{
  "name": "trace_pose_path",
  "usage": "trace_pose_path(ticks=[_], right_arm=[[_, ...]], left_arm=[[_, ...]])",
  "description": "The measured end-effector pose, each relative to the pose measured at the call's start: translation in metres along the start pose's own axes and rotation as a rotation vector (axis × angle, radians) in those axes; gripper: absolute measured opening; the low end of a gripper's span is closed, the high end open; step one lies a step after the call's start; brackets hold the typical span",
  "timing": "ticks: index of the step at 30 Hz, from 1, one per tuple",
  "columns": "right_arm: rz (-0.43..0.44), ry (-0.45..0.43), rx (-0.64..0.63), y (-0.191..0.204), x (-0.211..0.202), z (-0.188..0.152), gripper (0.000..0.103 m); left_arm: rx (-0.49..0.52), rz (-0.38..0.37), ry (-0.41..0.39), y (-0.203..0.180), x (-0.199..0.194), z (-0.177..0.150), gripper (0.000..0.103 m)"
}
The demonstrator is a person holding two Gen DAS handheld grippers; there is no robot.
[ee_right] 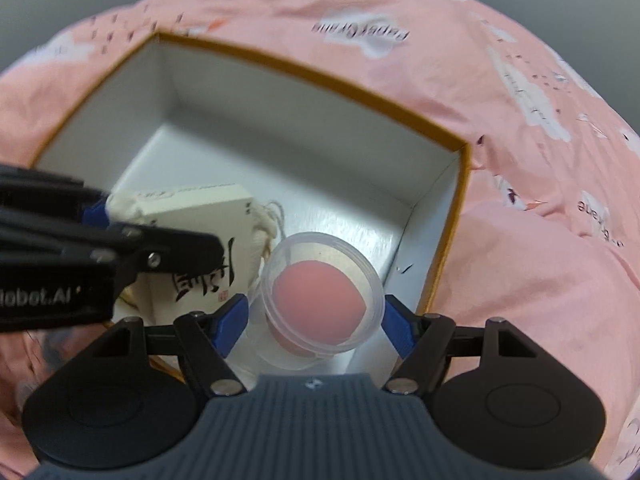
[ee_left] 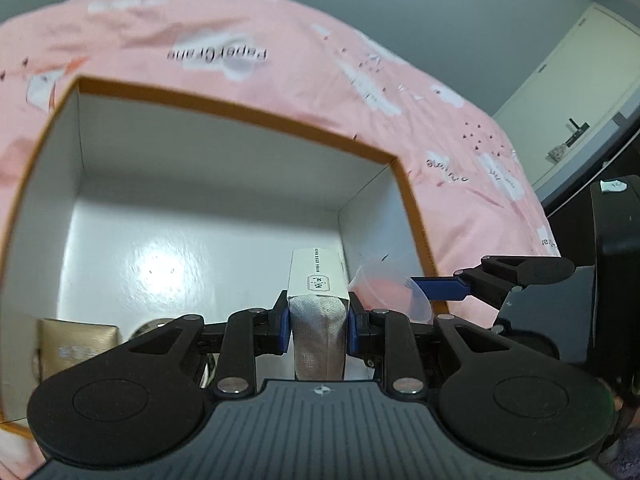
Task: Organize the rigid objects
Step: 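Carry the white tag box and clear cup into the orange box, then open the left gripper to release the white tag box inside the box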
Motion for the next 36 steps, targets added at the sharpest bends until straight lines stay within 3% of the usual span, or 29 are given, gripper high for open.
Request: trace_pose_path(ticks=[7, 19, 25, 28, 36], right_arm=[[0.011, 0.108, -0.12, -0.004, 0.021, 0.003, 0.071], [0.0, 0.218, -0.187, 0.005, 0.038, 0.011, 0.071], [-0.008, 0.249, -0.195, 0.004, 0.041, 0.016, 0.07], [-0.008, 0.248, -0.195, 0.002, 0.045, 0.017, 0.071], [-0.025, 0.231, -0.199, 0.006, 0.045, 0.016, 0.073]], left_arm=[[-0.032, -0.009, 0.086, 0.003, 0.026, 0.001, 0.029], [-0.091, 0.007, 0.228, 0.011, 0.05, -0.006, 0.029], [-0.108, 0.029, 0.261, 0.014, 0.051, -0.007, 0.031], [-0.077, 0.062, 0.255, 0.01, 0.05, -0.006, 0.036], [0.106, 0.235, 0.161, -0.003, 0.036, -0.008, 0.045]])
Point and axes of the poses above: each gripper's, at about its wrist camera, not at the fingertips, and x roughly the way its jaws point, y to its left, z to its top, the point moved 2 cm from there along x, roughly the way its jaws point, and after that the axes turned 9 degrees about z, right-handed, at the moved point
